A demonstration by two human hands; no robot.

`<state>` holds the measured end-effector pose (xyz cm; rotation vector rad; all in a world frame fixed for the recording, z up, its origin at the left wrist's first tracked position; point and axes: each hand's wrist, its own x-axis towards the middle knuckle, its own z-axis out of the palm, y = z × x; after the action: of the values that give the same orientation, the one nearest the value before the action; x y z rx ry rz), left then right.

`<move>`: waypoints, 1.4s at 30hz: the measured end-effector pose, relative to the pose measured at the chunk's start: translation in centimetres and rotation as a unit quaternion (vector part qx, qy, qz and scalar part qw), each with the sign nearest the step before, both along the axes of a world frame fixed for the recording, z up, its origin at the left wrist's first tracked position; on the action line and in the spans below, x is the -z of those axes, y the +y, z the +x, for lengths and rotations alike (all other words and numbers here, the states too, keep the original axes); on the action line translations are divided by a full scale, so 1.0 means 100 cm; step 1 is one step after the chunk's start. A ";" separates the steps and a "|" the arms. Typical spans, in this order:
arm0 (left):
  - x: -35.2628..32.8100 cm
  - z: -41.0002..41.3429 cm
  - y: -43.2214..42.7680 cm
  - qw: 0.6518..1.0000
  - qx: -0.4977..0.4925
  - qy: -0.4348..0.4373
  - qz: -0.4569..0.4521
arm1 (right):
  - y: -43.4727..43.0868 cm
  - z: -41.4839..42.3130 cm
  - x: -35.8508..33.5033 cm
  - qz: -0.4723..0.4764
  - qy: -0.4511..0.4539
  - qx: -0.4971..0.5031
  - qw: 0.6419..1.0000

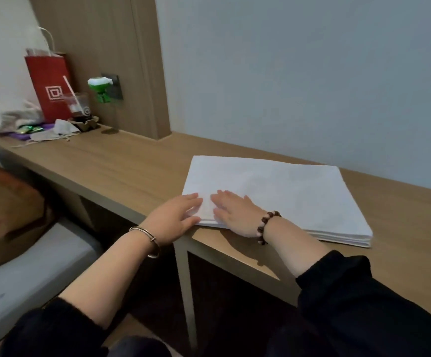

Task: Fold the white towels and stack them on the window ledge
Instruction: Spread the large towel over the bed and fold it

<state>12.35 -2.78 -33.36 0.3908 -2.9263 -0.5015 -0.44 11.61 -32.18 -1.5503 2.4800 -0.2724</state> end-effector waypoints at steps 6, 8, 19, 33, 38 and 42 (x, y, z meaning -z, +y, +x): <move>0.016 0.030 -0.022 0.986 -0.074 0.088 0.120 | -0.008 0.012 0.011 0.016 0.085 0.013 0.996; 0.018 0.030 -0.022 0.980 -0.084 0.106 0.143 | -0.010 0.016 0.007 -0.036 0.069 0.012 0.997; 0.028 0.023 -0.024 0.938 -0.120 0.175 0.274 | -0.028 0.013 0.007 -0.172 0.018 0.038 0.984; 0.035 0.022 -0.011 0.921 -0.103 0.270 0.262 | -0.020 0.017 0.016 -0.218 0.019 0.004 0.976; 0.035 0.019 -0.013 0.914 -0.105 0.287 0.267 | -0.019 0.019 0.017 -0.202 0.068 -0.015 0.977; 0.035 0.014 -0.018 0.940 -0.075 0.290 0.165 | -0.020 0.020 0.017 -0.195 0.076 -0.018 0.978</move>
<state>13.77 -4.55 -36.87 0.4141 -2.2287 -0.9093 1.57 9.65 -33.89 -1.8198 2.6288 -0.6953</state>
